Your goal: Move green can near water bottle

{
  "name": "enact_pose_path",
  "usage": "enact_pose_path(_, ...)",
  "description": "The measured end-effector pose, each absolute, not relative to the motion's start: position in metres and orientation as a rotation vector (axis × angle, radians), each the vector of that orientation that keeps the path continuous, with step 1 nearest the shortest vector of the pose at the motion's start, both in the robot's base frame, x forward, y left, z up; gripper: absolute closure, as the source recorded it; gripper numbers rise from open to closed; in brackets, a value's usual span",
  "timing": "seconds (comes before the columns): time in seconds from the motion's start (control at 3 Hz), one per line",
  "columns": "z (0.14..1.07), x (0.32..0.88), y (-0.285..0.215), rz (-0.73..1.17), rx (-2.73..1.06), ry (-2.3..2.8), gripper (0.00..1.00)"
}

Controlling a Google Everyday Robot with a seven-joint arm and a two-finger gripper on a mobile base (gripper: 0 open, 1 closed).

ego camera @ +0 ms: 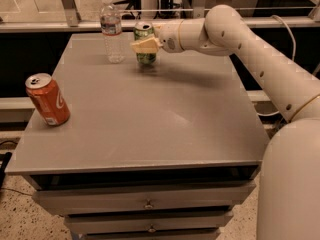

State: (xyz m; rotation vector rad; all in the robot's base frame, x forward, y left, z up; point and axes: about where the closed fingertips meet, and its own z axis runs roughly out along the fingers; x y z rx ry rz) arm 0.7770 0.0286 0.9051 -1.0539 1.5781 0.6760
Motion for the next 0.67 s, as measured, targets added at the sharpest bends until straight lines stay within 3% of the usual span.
enact_pose_path(0.33,0.9002,0.7972,0.0425,0.685,-1.014,1.578,0.98)
enact_pose_path(0.67,0.8976,0.8049,0.0468,0.687,-0.992,1.591,0.75)
